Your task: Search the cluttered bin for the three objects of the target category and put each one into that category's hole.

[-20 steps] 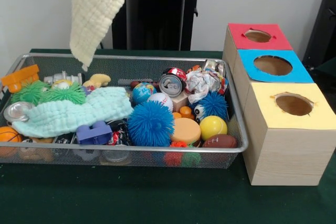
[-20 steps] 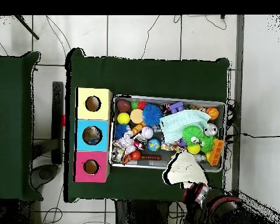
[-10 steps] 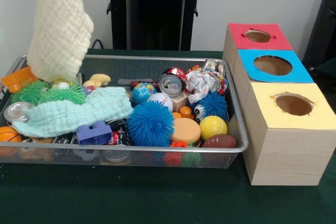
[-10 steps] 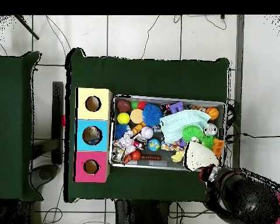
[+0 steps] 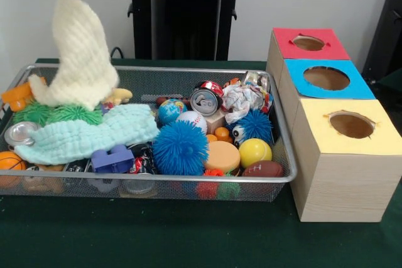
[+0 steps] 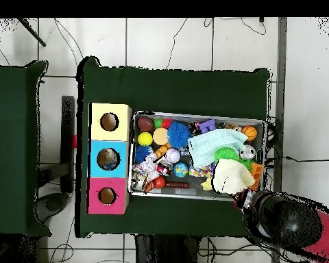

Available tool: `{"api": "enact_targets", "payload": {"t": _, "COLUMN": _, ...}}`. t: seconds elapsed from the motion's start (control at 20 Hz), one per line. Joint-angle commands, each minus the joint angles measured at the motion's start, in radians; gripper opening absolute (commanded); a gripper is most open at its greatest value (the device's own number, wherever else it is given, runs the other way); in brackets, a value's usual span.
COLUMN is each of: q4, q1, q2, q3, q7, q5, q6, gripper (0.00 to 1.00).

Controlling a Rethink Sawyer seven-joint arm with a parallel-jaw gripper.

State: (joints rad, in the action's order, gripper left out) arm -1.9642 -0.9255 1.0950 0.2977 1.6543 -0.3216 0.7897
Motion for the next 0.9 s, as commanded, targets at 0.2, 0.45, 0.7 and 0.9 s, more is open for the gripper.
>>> {"api": "enact_targets", "payload": {"t": 0.2, "q4": 0.028, "q1": -0.039, "q2": -0.061, "q3": 0.166, "q7": -0.242, "q5": -0.076, "q6": -0.050, "gripper": 1.00}}
{"api": "enact_targets", "payload": {"t": 0.45, "q4": 0.102, "q1": 0.007, "q2": -0.098, "q3": 0.179, "q7": -0.209, "q5": -0.118, "q6": 0.023, "gripper": 1.00}}
{"api": "enact_targets", "payload": {"t": 0.7, "q4": 0.114, "q1": 0.076, "q2": -0.172, "q3": 0.159, "q7": -0.109, "q5": -0.147, "q6": -0.004, "gripper": 1.00}}
{"api": "enact_targets", "payload": {"t": 0.9, "q4": 0.156, "q1": 0.144, "q2": -0.269, "q3": 0.117, "q7": -0.026, "q5": -0.170, "q6": -0.014, "gripper": 1.00}}
